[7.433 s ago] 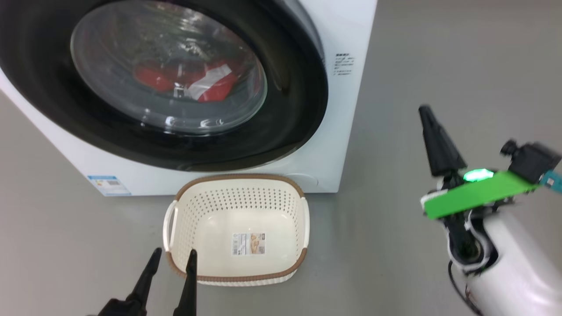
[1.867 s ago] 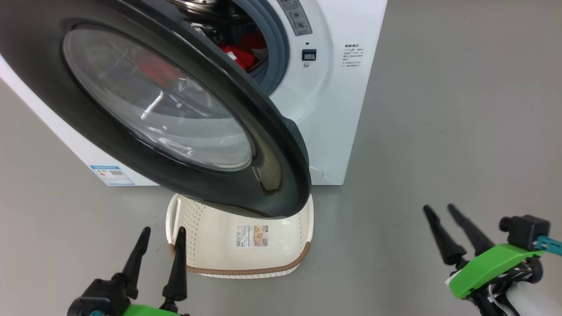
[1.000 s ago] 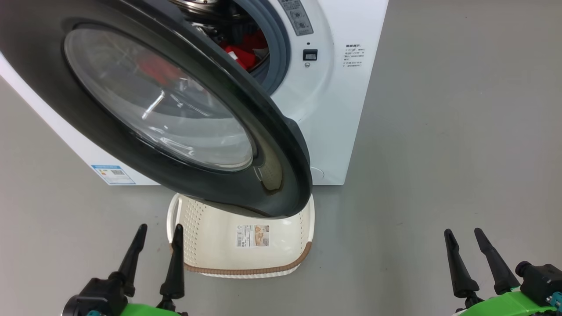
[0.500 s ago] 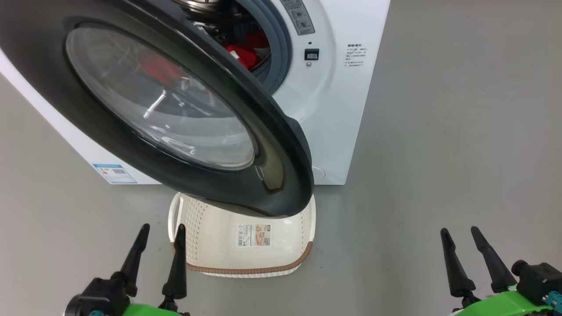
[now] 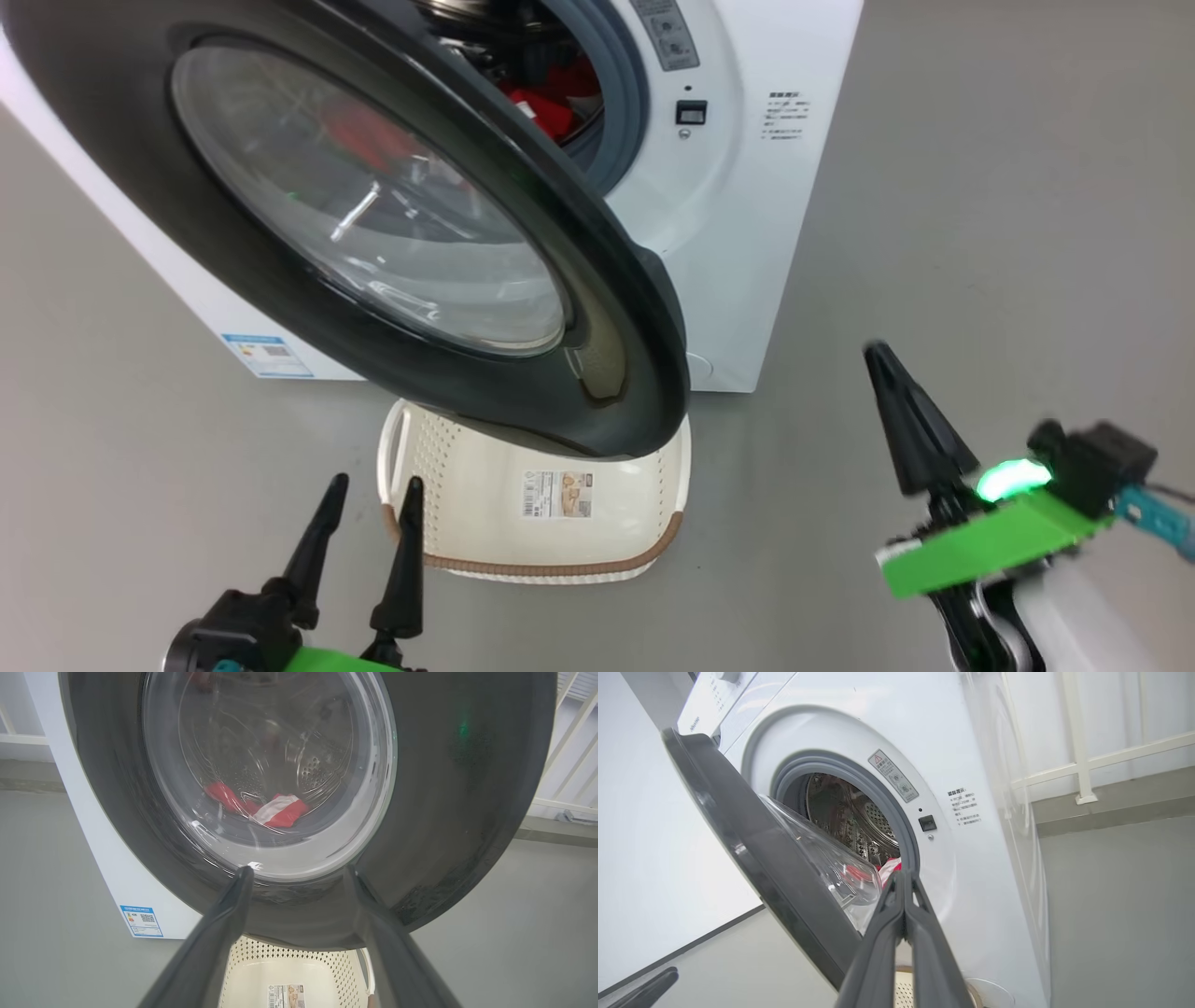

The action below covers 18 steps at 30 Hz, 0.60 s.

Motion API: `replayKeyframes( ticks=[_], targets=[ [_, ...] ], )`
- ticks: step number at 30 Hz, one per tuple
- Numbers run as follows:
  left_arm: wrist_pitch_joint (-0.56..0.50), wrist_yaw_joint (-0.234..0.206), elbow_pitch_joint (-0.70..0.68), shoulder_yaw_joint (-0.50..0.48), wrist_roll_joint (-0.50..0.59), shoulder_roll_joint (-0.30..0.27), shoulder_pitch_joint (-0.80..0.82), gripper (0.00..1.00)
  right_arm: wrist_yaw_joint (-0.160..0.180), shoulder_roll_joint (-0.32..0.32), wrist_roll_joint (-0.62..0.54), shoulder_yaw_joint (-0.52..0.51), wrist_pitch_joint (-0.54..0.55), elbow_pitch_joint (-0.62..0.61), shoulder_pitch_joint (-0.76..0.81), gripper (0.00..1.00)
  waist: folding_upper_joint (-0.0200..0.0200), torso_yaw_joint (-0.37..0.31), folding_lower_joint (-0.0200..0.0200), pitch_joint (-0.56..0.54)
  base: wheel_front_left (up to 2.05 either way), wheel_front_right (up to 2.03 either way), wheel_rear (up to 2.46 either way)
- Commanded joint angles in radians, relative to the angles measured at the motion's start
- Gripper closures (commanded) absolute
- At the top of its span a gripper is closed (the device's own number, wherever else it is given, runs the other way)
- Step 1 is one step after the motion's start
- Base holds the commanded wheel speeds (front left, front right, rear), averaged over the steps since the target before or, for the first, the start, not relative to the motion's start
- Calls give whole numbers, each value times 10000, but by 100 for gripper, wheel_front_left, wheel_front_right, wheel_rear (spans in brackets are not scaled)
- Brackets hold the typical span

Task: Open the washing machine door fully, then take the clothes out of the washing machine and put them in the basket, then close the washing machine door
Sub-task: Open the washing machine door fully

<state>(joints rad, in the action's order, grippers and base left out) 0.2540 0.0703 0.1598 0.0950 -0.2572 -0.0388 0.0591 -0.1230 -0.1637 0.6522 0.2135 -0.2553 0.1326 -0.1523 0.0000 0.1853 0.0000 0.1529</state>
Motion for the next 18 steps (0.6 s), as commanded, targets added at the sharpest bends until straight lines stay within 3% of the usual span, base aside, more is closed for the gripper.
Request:
replayKeyframes(
  ticks=[1, 18],
  targets=[
    [78, -76, -300, -244, -64, -114, -2, 0, -77, -162, 329, 426, -64, -300, -499, 100, 0, 111, 0, 29, 0, 0, 0],
    [78, -251, -411, 456, -572, -114, 168, 0, -77, -1453, 5114, 3239, -64, 670, -3861, 100, 0, 1058, 0, 465, 0, 0, 0]
  ],
)
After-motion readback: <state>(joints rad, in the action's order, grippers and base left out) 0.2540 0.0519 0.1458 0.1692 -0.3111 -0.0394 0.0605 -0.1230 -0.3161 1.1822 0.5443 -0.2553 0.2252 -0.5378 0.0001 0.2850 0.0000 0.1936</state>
